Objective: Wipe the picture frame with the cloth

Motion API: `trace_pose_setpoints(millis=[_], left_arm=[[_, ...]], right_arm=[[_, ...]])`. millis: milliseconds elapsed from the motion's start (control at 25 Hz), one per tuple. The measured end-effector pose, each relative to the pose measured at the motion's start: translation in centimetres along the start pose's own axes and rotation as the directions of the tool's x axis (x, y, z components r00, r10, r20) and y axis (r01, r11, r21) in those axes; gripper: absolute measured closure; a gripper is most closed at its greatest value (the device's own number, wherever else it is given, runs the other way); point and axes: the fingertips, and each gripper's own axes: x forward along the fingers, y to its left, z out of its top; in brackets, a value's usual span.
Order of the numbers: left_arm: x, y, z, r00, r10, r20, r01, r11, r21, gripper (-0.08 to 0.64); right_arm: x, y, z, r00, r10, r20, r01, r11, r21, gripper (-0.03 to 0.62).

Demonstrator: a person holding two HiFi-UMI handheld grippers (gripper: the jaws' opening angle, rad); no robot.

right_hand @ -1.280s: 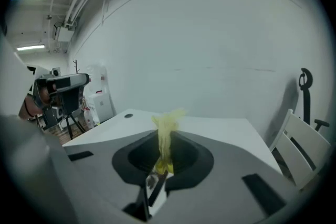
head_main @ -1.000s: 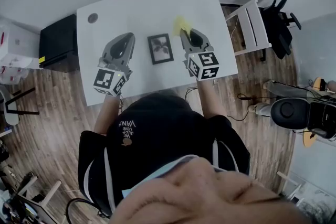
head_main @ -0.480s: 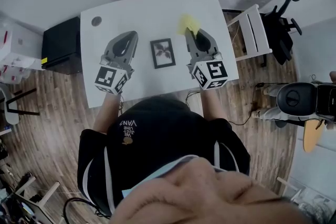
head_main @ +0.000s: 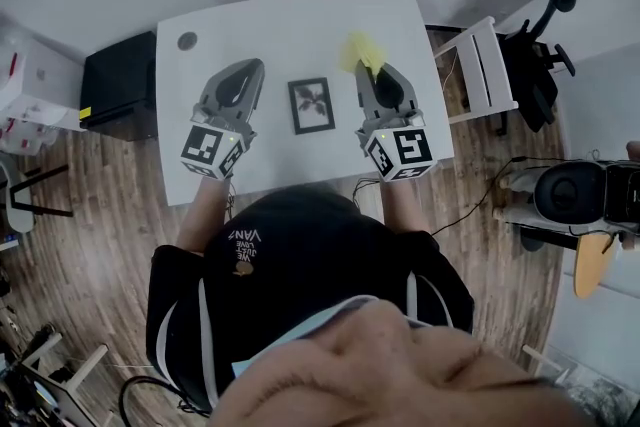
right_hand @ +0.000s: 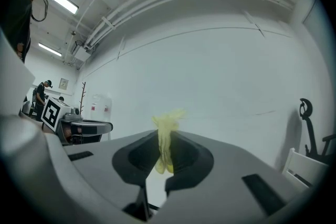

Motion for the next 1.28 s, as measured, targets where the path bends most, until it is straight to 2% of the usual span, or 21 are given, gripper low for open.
trace_pose_setpoints(millis=[560,1280], left_arm=[[0.2,0.0,-0.3,1.0,0.014,-0.006,-0.014,1.0,-0.004,0.54],[0.1,-0.2,-0.2,1.0,0.015,-0.009,-0.015,1.0,-0.002,0.54]], right_arm=[[0.5,0.5,-1.1,0.999,0.016,-0.038,-0.016,1.0,-0.016,0.554],[0.4,0.7,-0.9,0.999,0.025,-0.033,-0.025,1.0,-0.01,0.554]])
